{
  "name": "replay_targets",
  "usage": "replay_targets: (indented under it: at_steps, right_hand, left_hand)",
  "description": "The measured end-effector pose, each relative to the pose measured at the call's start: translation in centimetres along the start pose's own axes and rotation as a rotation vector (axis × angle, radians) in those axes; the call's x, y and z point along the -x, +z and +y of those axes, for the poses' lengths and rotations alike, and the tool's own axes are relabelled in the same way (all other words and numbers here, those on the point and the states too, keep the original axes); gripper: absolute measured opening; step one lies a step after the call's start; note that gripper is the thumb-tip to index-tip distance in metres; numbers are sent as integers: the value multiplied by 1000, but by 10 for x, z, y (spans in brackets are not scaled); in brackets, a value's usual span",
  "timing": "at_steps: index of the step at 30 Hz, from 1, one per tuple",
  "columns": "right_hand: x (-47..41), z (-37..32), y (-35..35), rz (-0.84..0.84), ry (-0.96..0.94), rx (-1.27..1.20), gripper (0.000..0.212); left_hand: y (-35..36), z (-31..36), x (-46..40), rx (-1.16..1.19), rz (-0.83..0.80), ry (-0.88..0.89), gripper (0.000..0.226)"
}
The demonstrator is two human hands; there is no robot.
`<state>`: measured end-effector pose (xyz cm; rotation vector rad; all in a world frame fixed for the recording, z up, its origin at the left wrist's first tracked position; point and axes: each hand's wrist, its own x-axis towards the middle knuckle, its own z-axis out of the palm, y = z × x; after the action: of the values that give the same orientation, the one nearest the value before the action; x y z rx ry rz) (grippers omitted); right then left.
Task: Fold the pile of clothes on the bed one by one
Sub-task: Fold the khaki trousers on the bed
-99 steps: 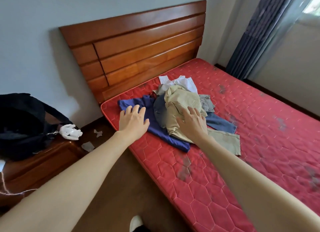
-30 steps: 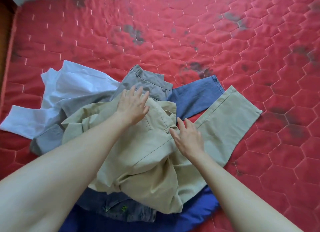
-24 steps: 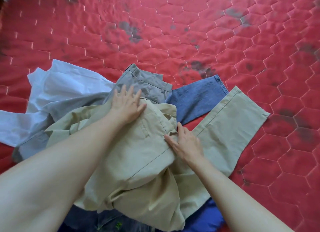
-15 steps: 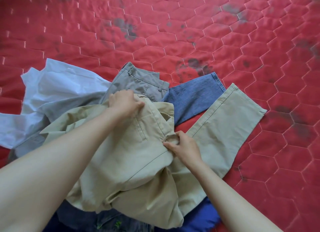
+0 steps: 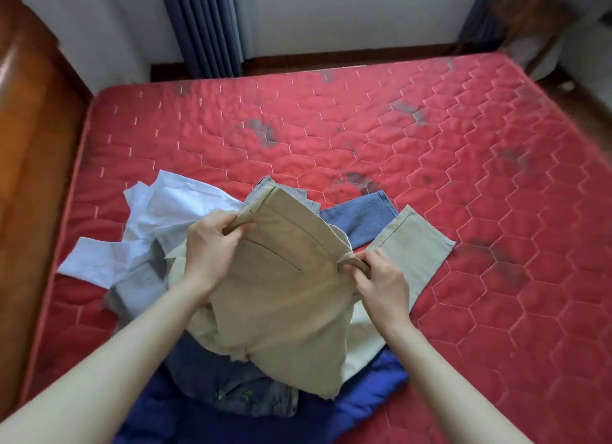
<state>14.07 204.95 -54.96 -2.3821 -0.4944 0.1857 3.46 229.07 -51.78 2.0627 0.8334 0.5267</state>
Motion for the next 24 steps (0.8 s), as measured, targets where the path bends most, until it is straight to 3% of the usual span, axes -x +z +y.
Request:
replay_targets:
  at_steps: [5, 13, 18, 24]
  right_hand:
    - [45, -61, -90, 114, -84, -7, 10]
    - [99, -159, -249, 338, -397, -79, 3]
    - [119, -194, -333, 436, -525, -93, 3]
    - [133, -200, -407, 478, -573, -140, 5]
  left_hand:
    - [-72, 77, 61, 197, 103, 51, 3]
    - [-169, 214, 138, 407, 256, 288, 21]
    - [-197, 281, 180, 417, 322, 336, 6]
    - [-196, 344, 239, 418, 413, 368, 10]
